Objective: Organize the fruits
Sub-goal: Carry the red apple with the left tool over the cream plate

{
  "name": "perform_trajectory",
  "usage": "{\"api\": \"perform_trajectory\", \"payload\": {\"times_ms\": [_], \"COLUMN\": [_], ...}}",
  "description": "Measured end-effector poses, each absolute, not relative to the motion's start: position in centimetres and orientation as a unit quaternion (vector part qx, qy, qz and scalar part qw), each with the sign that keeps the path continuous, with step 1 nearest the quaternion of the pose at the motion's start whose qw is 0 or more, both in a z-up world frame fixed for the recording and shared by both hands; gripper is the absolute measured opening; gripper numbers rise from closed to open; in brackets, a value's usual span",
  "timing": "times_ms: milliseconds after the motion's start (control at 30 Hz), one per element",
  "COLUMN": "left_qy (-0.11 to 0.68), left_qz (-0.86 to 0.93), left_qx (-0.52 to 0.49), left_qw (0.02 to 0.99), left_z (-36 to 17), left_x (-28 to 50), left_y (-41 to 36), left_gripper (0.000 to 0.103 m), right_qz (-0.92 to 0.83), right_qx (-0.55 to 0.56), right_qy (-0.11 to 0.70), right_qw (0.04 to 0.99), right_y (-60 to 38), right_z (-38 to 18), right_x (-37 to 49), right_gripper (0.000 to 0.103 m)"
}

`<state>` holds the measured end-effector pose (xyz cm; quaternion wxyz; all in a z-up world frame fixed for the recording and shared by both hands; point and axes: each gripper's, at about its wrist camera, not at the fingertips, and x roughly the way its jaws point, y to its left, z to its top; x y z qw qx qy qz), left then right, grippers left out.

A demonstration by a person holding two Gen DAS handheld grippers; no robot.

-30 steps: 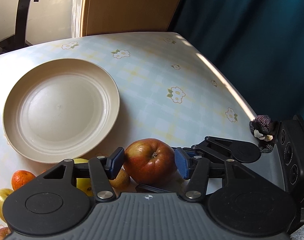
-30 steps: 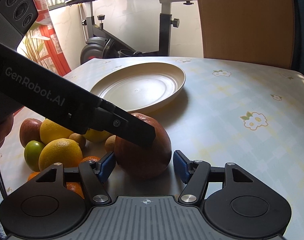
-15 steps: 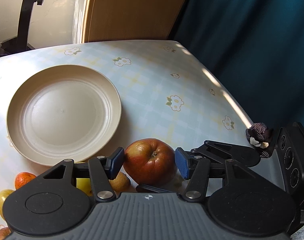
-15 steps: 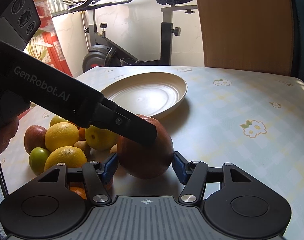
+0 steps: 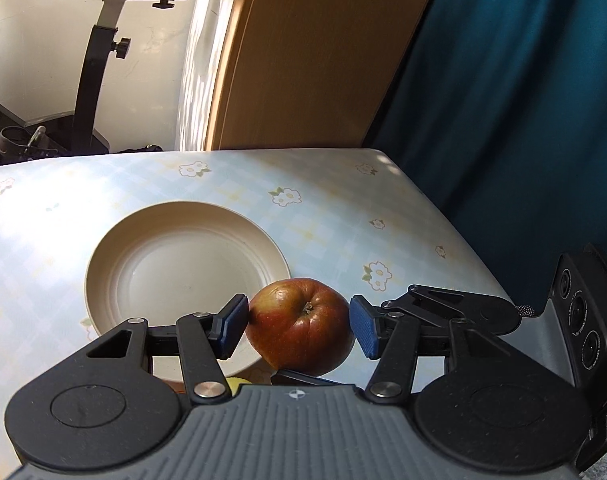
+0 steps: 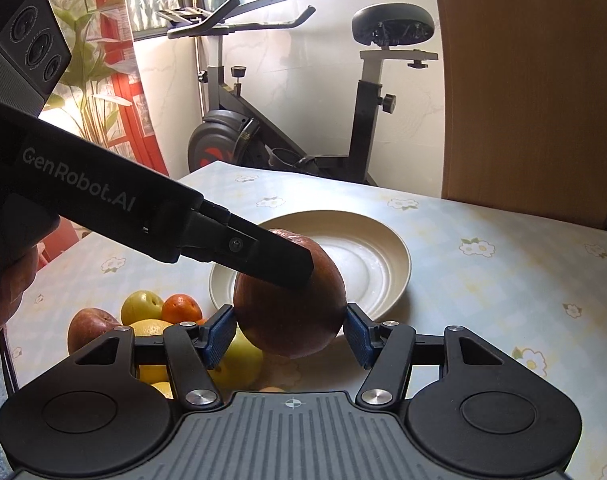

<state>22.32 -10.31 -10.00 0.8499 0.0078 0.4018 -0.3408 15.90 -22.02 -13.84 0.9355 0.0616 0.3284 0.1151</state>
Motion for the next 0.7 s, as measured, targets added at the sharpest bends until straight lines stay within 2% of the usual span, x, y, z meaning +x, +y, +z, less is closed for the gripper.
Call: {"api": "perform_trajectory", "payload": {"times_ms": [267, 700], "left_qy": [0.391, 0.411], "left_qz": [-0.312, -0.278], "left_qx": [0.001, -0.019], "left_qw": [0.866, 0.868], "left_z": [-8.7, -11.3], "left_x": [25.1, 31.8], "left_y": [-8.1, -7.7], "left_gripper": [0.059, 0.059], "right_qz": [0.148, 0.177], "right_qx": [0.050, 0.028], "right_qy": [0.330, 0.368], "right_qw": [0.931, 0.912], "right_y": [-20.6, -19.7], "right_z": [-12.3, -14.5], "right_x": [20.6, 28.4], "right_gripper": [0.055, 0.055]}}
